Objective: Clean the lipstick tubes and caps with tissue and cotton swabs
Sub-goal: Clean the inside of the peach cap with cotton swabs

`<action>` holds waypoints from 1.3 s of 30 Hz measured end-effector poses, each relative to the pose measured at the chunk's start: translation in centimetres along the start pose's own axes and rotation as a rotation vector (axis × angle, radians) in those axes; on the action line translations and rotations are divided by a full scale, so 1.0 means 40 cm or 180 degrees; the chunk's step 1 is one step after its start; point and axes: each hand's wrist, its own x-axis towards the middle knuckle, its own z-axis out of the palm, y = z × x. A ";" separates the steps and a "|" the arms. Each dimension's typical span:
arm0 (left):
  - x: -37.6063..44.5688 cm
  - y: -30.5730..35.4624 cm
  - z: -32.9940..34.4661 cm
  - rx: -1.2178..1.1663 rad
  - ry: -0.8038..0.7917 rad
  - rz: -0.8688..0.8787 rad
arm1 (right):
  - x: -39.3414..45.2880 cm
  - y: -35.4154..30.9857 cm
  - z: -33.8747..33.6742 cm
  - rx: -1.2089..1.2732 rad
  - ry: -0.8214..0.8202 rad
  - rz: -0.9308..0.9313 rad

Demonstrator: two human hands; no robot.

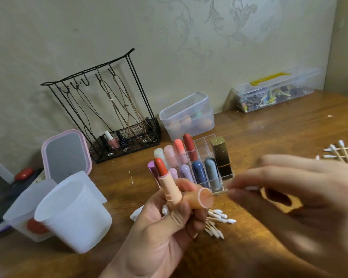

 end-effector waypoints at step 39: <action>-0.021 0.056 0.060 0.2390 0.1194 -0.0014 | 0.001 0.059 0.025 0.0329 -0.0708 0.0424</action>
